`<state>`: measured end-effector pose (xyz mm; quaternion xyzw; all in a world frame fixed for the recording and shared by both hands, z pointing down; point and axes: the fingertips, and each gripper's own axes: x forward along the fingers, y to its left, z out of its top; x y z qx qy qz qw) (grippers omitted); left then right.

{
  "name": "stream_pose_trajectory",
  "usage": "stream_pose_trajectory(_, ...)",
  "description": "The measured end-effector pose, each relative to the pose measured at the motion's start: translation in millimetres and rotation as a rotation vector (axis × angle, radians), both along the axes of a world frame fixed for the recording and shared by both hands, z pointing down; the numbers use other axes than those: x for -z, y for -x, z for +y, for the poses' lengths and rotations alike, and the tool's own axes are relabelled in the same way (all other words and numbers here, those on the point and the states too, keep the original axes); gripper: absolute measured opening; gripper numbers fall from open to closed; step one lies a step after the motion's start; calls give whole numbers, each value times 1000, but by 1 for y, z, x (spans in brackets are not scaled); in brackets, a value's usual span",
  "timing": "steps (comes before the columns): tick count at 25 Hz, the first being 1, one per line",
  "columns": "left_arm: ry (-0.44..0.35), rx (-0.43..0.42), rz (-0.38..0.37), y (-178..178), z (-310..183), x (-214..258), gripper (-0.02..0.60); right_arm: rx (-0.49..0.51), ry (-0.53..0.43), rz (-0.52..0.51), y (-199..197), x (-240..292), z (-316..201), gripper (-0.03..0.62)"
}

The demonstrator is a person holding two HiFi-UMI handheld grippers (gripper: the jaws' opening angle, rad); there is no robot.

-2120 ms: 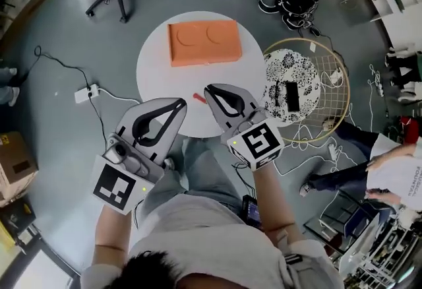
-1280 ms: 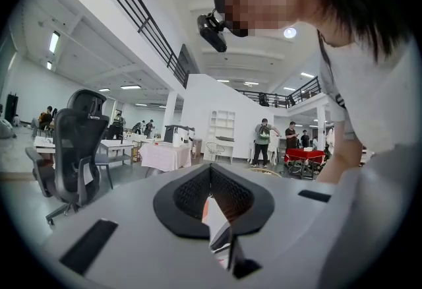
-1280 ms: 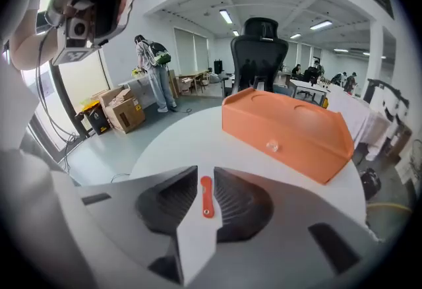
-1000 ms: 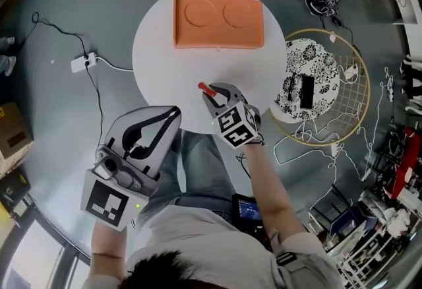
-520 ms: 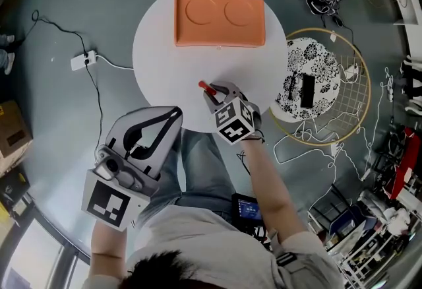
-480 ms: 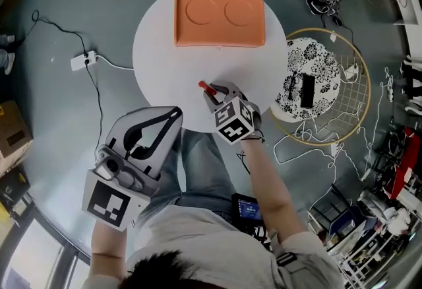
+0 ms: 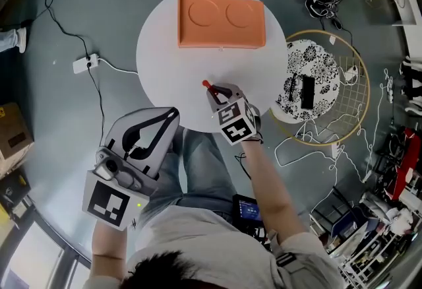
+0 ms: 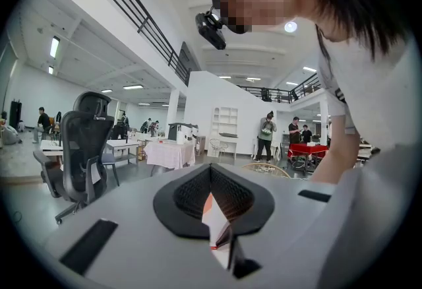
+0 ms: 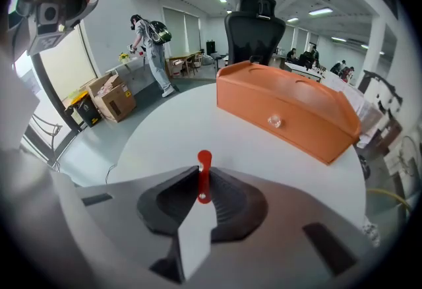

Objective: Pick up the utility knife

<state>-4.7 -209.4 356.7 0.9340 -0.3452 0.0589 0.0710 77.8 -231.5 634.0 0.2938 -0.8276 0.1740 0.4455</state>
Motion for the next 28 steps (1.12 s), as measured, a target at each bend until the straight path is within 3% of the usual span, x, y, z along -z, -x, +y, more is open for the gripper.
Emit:
stream_pose_trajectory(7,-18,3,26,10,6,9,11,-79,-89,-146,19,55,-4,55)
stream_pose_trajectory(17,-71,-46,41,15,35,30,11,-170,-323,-357,35,187,17,55)
stream_pose_trajectory(28,-153,-126,66,18,74,64,11,-212,-543,-481,47,298,72,55)
